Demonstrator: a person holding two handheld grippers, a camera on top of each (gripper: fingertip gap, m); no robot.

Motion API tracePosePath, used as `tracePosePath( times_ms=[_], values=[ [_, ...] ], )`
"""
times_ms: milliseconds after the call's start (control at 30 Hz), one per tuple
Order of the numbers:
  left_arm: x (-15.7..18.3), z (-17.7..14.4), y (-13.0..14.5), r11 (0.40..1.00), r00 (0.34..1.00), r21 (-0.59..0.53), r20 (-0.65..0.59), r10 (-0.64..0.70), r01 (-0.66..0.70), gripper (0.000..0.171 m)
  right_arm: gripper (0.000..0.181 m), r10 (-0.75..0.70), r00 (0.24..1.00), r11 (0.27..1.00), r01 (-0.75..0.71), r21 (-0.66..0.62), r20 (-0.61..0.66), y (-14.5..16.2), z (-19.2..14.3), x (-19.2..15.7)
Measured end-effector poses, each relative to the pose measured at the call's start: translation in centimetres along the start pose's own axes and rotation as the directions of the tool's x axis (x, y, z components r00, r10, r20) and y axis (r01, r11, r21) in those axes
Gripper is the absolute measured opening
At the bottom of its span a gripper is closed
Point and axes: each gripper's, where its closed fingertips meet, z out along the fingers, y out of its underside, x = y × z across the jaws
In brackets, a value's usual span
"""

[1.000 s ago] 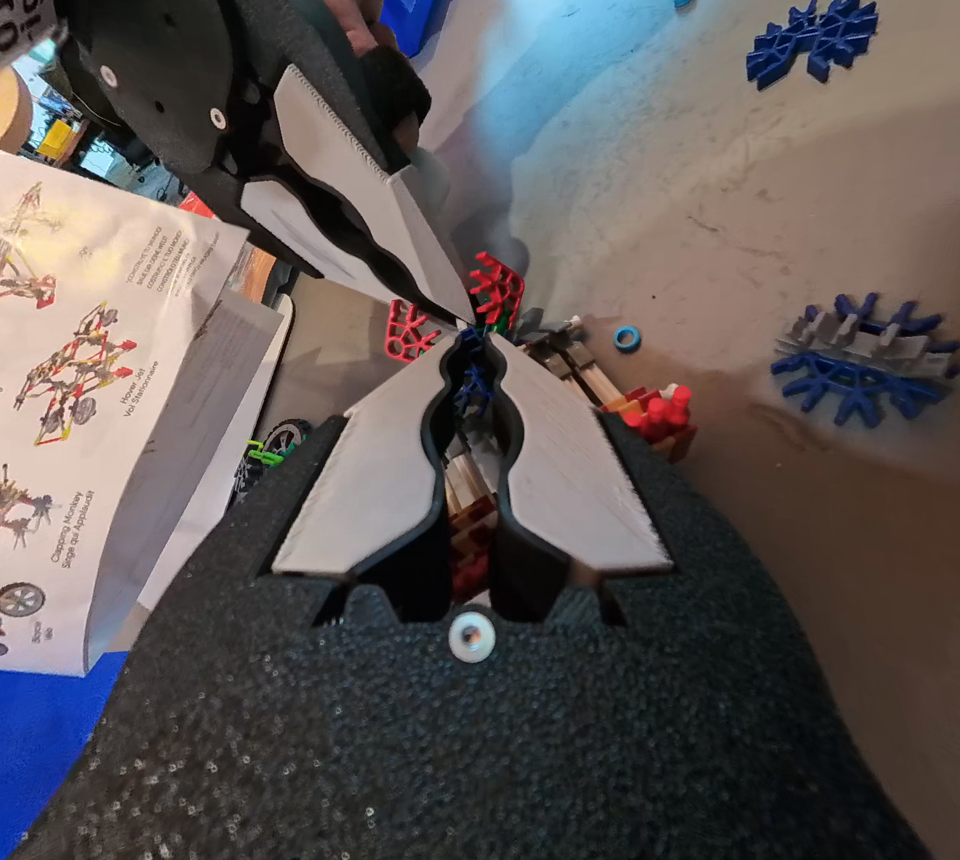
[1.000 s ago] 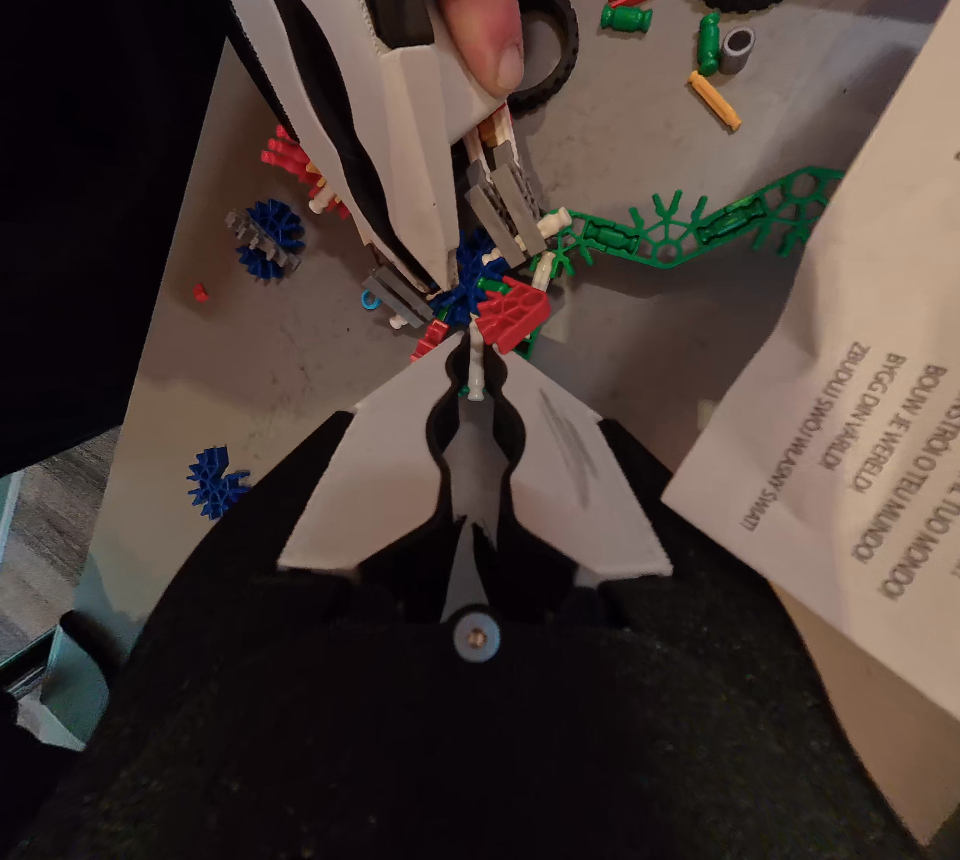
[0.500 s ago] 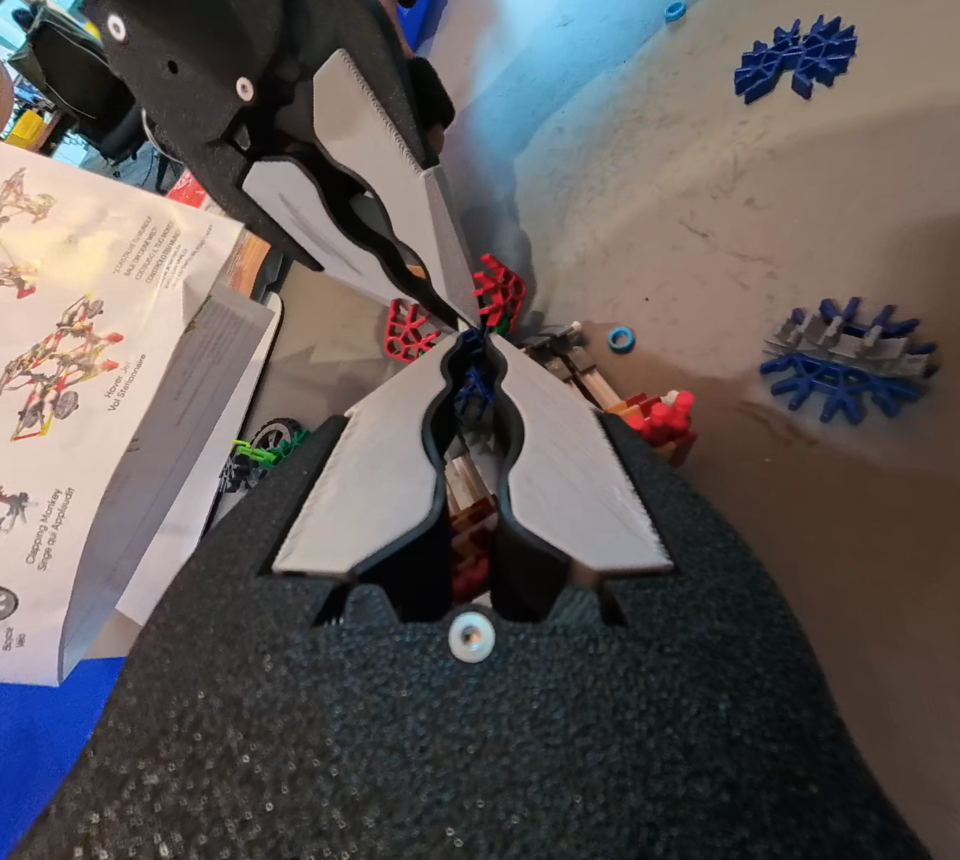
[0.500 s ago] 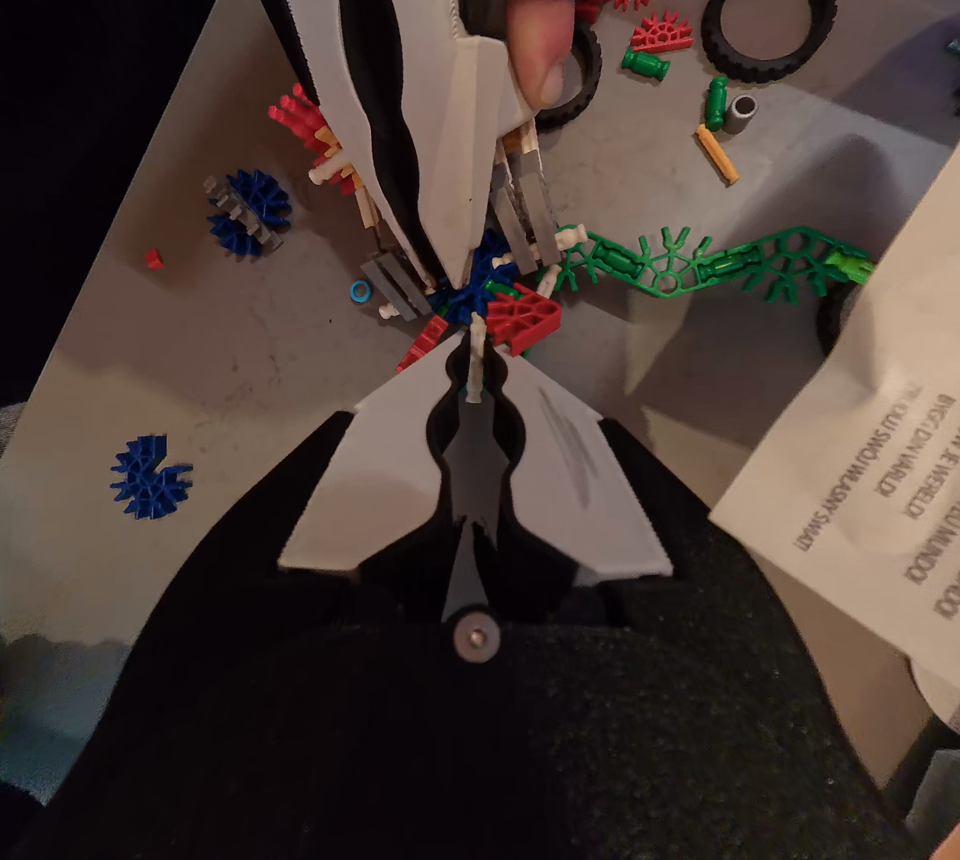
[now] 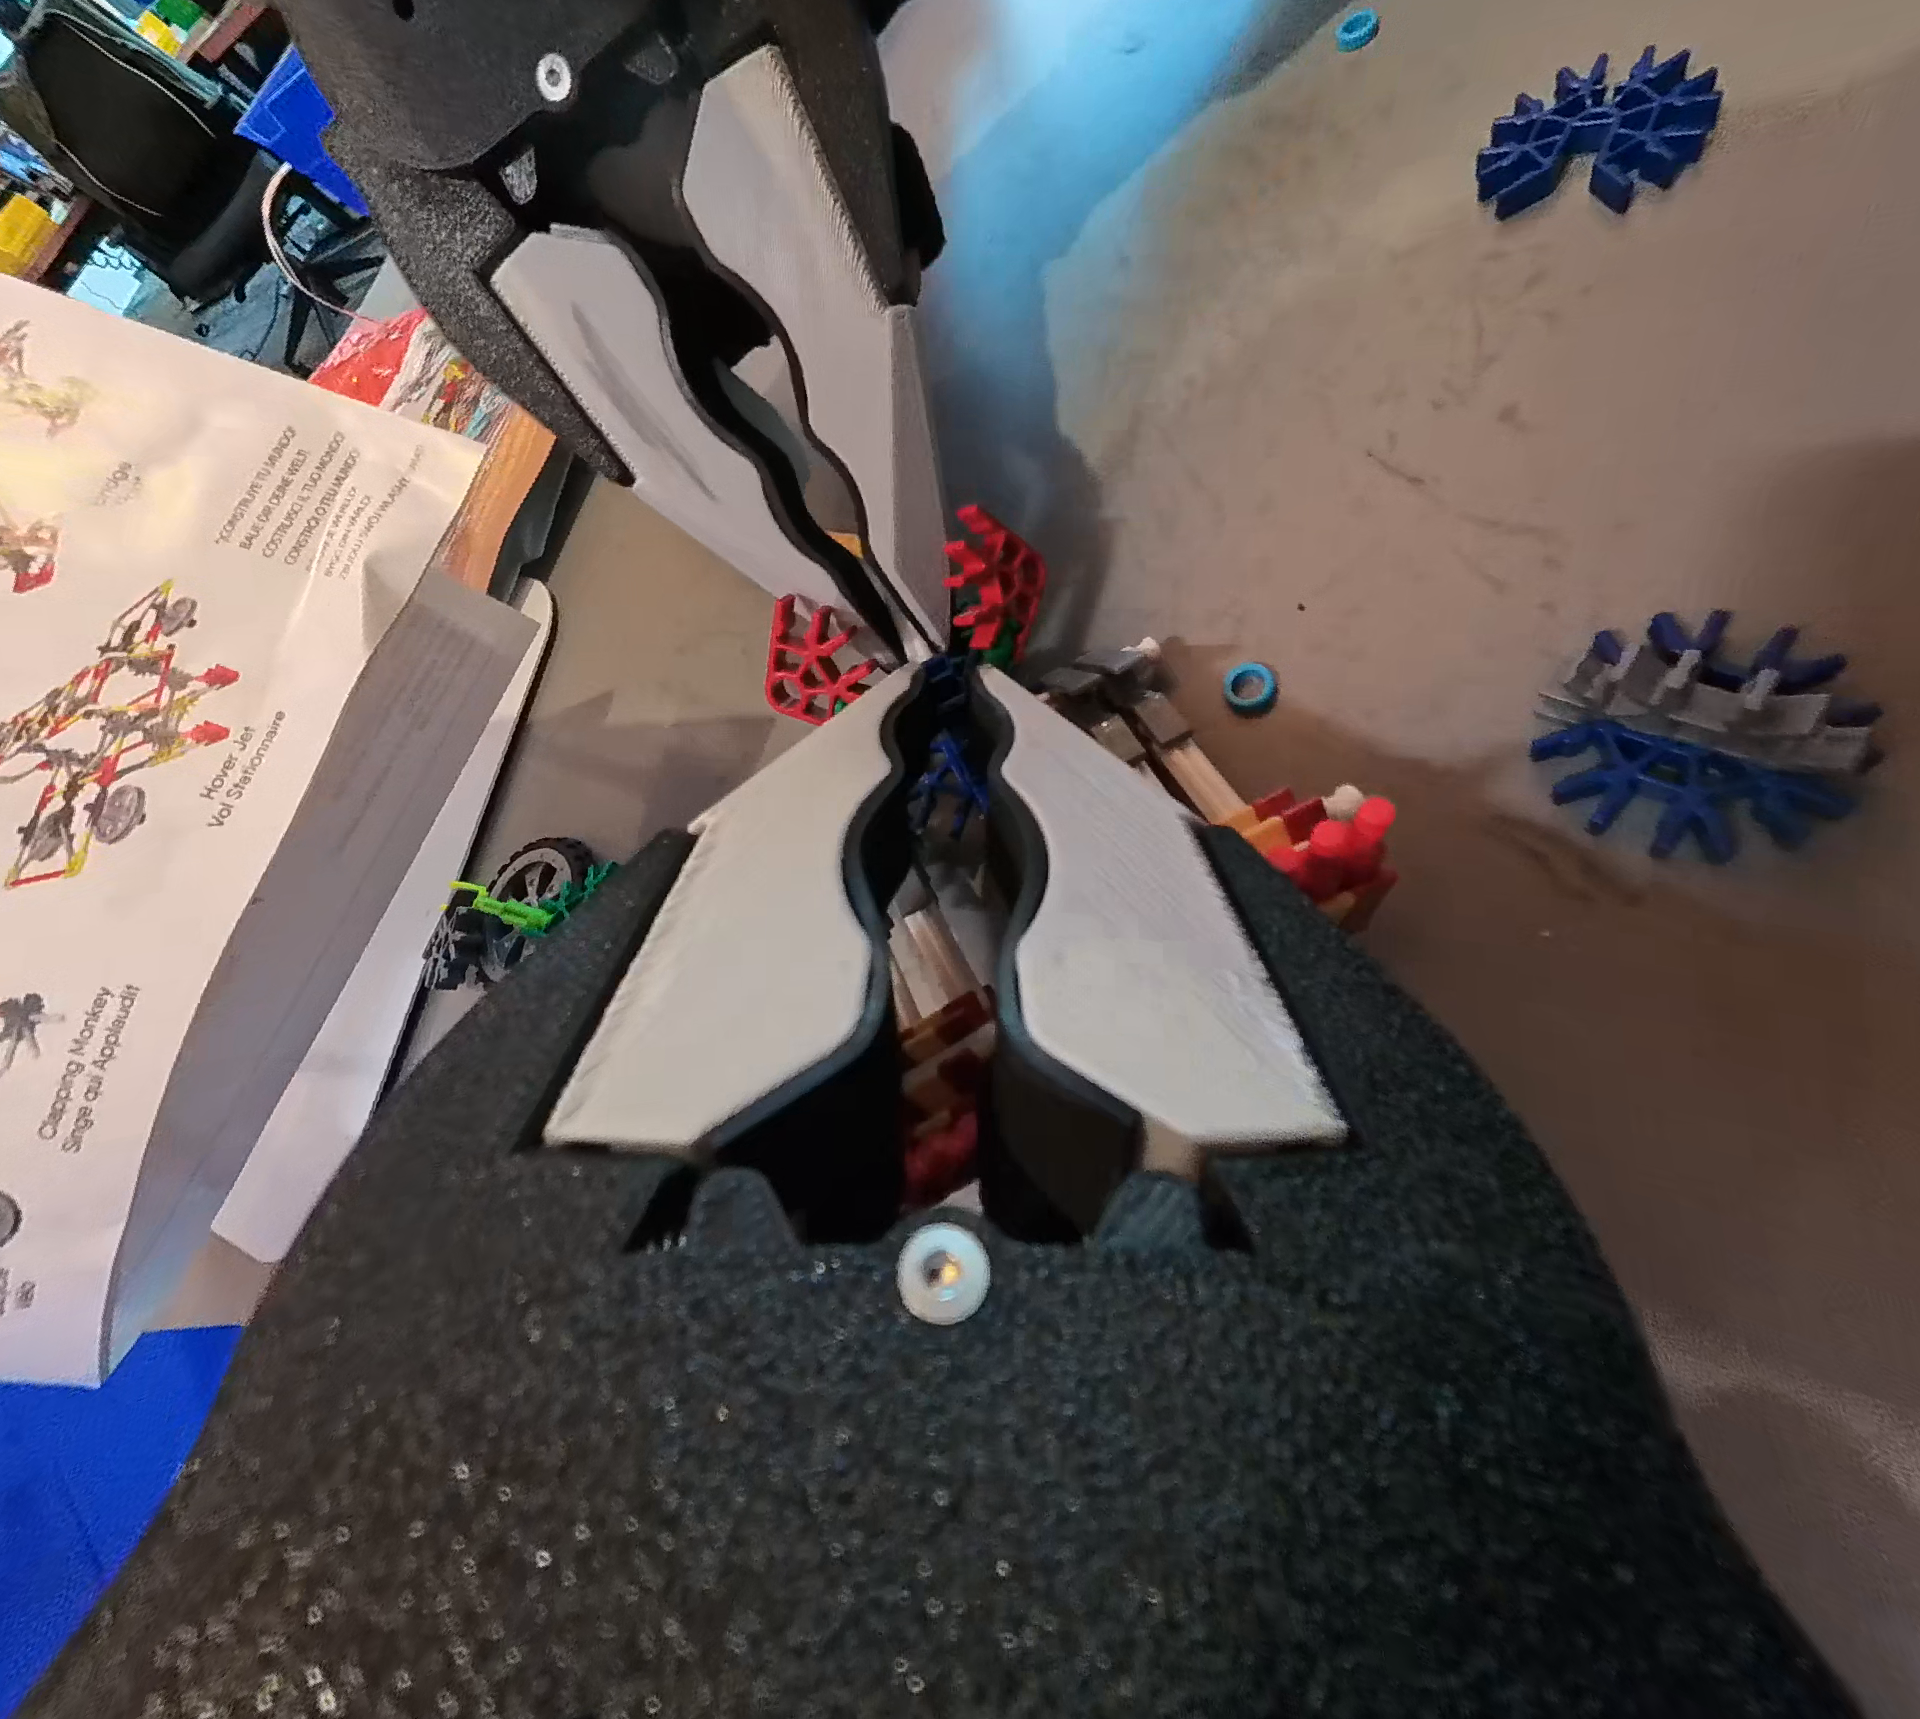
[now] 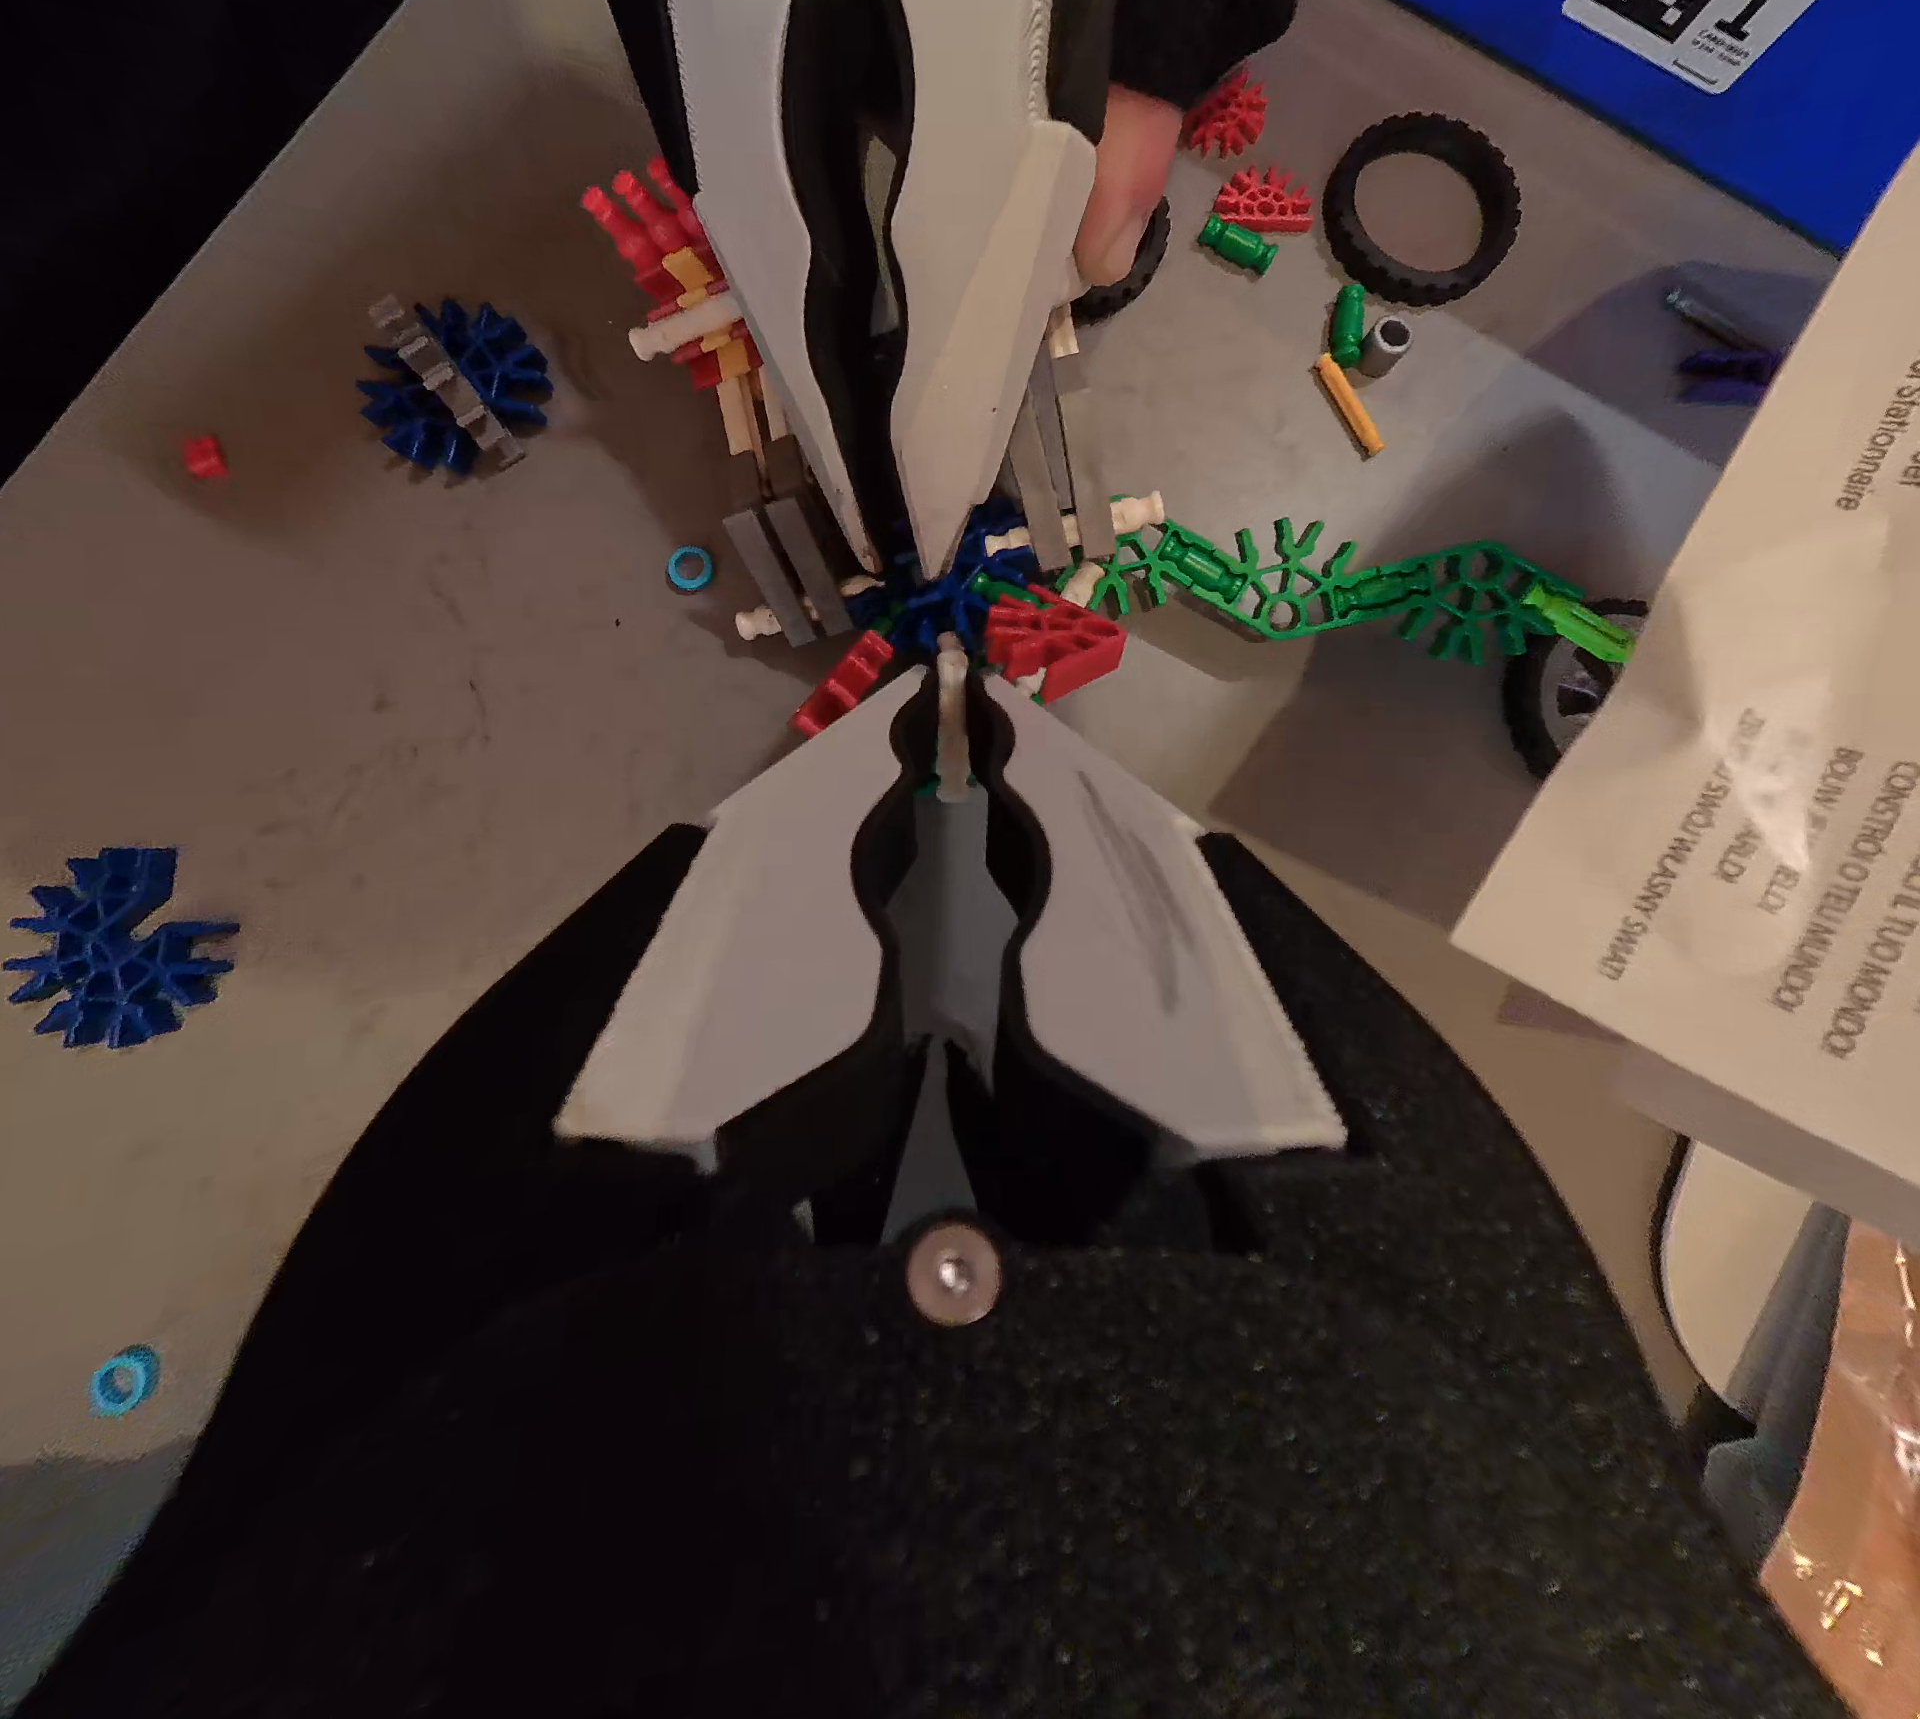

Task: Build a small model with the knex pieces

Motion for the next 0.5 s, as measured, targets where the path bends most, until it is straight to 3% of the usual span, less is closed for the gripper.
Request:
tracePosePath(
  times_ms=[500],
  values=[
    [-0.12,-0.03,0.03,0.999,0.999,-0.001,-0.021,-0.038,0.038,0.005,0.003,-0.024,0.998,0.999,0.027,0.045,-0.062,-0.35,-0.32,0.35]
  ],
)
